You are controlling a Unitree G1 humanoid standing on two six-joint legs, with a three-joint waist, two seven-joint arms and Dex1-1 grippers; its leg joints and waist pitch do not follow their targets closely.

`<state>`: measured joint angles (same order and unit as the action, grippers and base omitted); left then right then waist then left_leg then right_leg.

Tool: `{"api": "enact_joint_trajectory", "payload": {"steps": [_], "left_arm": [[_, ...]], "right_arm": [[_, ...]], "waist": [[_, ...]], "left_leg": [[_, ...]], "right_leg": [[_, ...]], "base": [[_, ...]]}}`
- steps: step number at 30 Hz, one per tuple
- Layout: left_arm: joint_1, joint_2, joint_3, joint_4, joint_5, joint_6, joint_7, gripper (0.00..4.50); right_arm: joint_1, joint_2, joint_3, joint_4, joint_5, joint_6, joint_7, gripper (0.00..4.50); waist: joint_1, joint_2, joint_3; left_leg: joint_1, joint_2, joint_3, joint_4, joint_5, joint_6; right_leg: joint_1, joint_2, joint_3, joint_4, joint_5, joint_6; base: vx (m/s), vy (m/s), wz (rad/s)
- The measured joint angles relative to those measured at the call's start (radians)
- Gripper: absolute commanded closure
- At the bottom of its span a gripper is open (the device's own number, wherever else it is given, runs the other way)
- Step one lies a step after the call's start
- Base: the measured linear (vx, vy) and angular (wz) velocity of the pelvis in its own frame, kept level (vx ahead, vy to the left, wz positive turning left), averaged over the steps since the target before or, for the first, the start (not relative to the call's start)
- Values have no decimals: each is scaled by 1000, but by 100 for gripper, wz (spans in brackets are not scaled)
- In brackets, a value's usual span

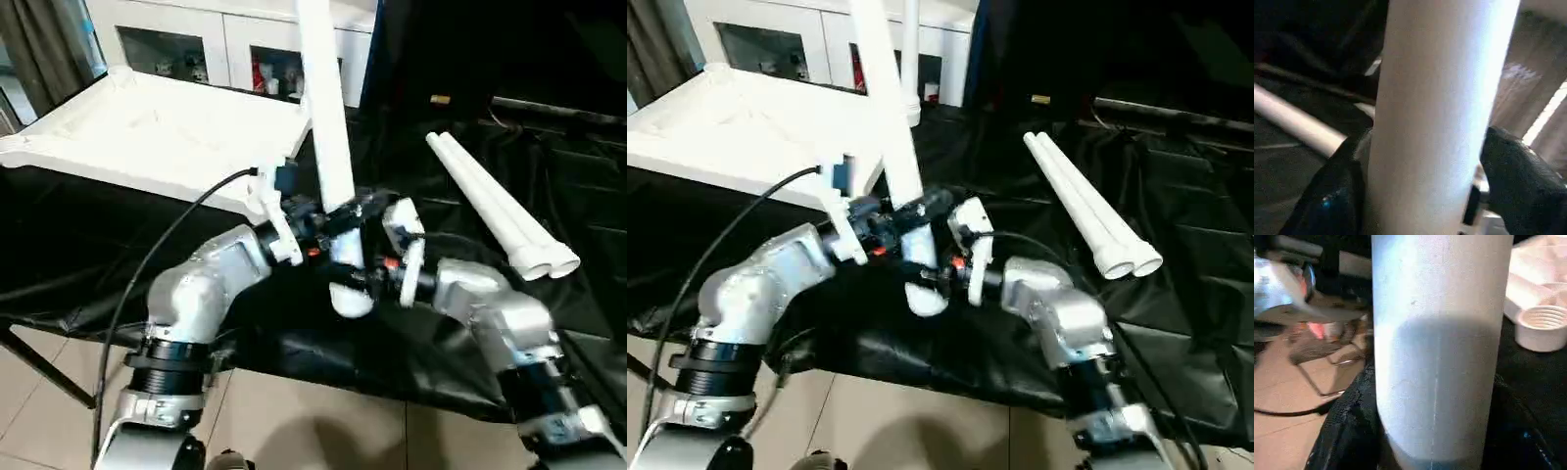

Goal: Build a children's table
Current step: Pick table leg

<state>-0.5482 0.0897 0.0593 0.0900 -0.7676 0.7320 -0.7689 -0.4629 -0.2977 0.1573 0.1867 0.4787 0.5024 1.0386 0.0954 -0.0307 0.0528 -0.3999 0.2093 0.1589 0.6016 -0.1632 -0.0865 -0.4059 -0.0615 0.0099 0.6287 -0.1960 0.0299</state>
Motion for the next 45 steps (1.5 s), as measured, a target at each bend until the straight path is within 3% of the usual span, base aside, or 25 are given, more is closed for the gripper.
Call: {"api": "enact_joint_trajectory", "payload": {"steps": [1, 15, 17, 18, 24, 28, 34, 35, 38, 39, 44, 45], "left_arm": [[0, 3, 3, -4, -10, 4, -15, 125], [-10, 20, -1, 3, 2, -5, -28, 238], [-12, 19, -1, 3, 16, -24, -19, 240], [-13, 18, -1, 3, 20, -36, -13, 243], [-15, 20, -23, 4, 103, -83, 57, 254], [-17, 24, -54, 4, 174, -124, 88, 257], [-34, 18, -62, 6, 214, -147, 134, 259], [-37, 18, -61, 6, 214, -147, 137, 259], [-39, 17, -58, 11, 222, -149, 144, 260], [-39, 17, -58, 15, 226, -149, 147, 260], [-39, 16, -59, 16, 235, -151, 151, 260], [-39, 16, -59, 16, 235, -150, 151, 225]], "right_arm": [[1, -4, 0, -8, 5, 3, 11, 256], [9, -7, -4, -20, 35, 16, 29, 257], [9, 0, -4, -18, 25, -4, 13, 257], [9, 5, -6, -18, 24, -10, 6, 222], [3, 13, -33, -15, 3, -12, -60, 170], [-13, 33, -34, 15, -21, -12, -127, 163], [-43, 46, -34, 33, -39, 2, -171, 163], [-47, 48, -34, 33, -41, 2, -175, 193], [-49, 60, -33, 45, -41, 6, -183, 206], [-51, 62, -33, 55, -41, 6, -183, 234], [-55, 63, -28, 62, -43, 6, -183, 254], [-55, 63, -28, 62, -43, 6, -182, 257]], "waist": [[0, 0, 0], [3, 0, 0], [3, 0, 0], [3, 0, 0], [5, 0, 0], [3, 0, 0], [3, 0, 0], [4, 0, 0], [4, 0, 0], [4, -1, 0], [5, -1, 0], [6, -1, 0]], "left_leg": [[0, 0, 0, 0, 0, 0], [0, 0, 0, 0, 0, 0], [0, 0, 0, 0, 0, 0], [0, 0, 0, 0, 0, 0], [0, 0, 0, 0, 0, 0], [0, 0, 0, 0, 1, -1], [0, 0, 0, 0, 1, -1], [0, 0, 0, 0, 1, -1], [0, 0, 0, 0, 1, -1], [0, 0, 0, 0, 1, -1], [0, 0, 0, 0, 1, -1], [0, 0, 0, 0, 1, -1]], "right_leg": [[0, 0, 0, 0, 0, 0], [0, 0, 0, 1, 0, 0], [0, 0, 0, 1, 0, 0], [0, 0, 0, 1, 0, 0], [0, 0, 0, 1, 0, 0], [0, 0, 0, 1, 0, 0], [0, 0, 0, 1, 0, 0], [0, 0, 0, 1, 0, 0], [0, 0, 0, 1, 0, 0], [0, 0, 0, 1, 0, 0], [0, 0, 0, 1, 0, 0], [0, 0, 0, 1, 0, 0]], "base": [[0, 0, 0], [0, 0, 0], [0, 0, 0], [0, 0, 0], [0, 0, 0], [0, 0, 0], [0, 0, 0], [0, 0, 0], [0, 0, 0], [0, 0, 0], [0, 0, 0], [0, 0, 0]]}}
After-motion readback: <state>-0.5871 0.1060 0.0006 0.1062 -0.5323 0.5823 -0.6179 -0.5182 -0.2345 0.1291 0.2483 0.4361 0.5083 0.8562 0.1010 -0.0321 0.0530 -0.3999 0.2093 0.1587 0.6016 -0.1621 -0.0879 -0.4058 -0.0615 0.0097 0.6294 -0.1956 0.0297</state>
